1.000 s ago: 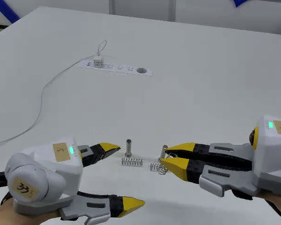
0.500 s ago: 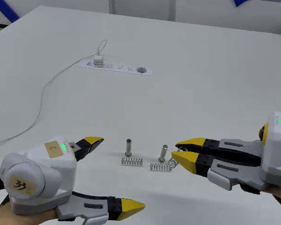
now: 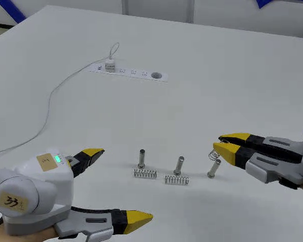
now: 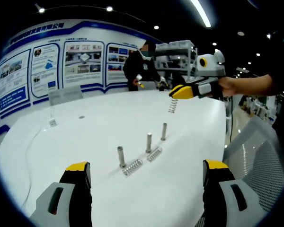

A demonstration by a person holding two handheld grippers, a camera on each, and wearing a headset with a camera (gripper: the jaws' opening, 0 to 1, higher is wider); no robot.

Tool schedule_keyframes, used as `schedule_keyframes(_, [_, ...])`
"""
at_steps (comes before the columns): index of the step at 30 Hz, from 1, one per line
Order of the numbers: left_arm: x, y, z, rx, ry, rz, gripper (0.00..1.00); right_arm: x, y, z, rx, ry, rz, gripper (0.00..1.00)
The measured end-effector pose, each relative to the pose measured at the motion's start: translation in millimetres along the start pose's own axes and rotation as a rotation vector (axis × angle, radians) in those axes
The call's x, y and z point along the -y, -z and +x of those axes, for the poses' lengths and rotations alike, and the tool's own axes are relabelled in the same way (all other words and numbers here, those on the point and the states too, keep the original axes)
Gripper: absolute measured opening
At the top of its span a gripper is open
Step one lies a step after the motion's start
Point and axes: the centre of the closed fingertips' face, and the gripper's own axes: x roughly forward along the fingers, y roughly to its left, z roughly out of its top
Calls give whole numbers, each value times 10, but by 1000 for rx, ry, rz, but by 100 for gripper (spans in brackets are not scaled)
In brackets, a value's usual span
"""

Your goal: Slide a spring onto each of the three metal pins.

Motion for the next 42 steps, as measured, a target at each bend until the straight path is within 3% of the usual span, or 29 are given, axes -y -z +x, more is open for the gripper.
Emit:
schedule_keyframes(4, [-21, 22, -10, 0, -8, -11, 100, 180, 107, 2, -38, 67, 26, 11])
schedule_keyframes(10, [-68, 78, -43, -5, -26, -27, 100, 331, 232, 83, -79, 114, 31, 11])
schedule_keyframes(16, [-92, 73, -65, 1, -39, -38, 100, 337, 357, 181, -123, 107, 41, 11])
schedule_keyframes(22, [-86, 91, -61, -7, -43, -45, 100, 399, 504, 246, -168, 137, 56, 11])
schedule_keyframes(29, [-98, 98, -64, -10, -50, -47, 100, 400, 590, 266, -187, 147, 75, 11])
schedule_keyframes(42, [-137, 104, -75, -5, -59, -68, 100, 392, 926, 378, -254, 161, 58, 11])
